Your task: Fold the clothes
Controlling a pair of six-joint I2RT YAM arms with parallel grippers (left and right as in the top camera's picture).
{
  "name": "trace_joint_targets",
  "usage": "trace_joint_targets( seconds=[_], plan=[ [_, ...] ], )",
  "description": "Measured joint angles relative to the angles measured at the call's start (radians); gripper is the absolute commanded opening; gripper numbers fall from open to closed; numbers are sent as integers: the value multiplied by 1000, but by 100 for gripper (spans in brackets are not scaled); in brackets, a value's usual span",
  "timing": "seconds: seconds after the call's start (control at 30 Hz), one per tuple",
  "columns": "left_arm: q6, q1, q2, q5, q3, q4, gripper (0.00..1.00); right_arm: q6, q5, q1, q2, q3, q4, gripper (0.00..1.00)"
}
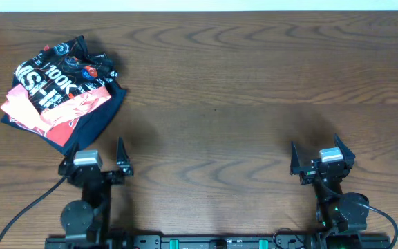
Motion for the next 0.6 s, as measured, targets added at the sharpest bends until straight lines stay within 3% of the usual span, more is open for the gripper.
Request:
trace_joint_targets(
  seconds=[0.13, 0.6],
  plan=[
    [0, 0, 0, 0, -152, 195, 98, 0, 0, 0, 0, 0, 0, 99],
    [3, 0, 0, 15, -167, 80, 98, 0, -1, 0, 0, 0, 0, 99]
  ],
)
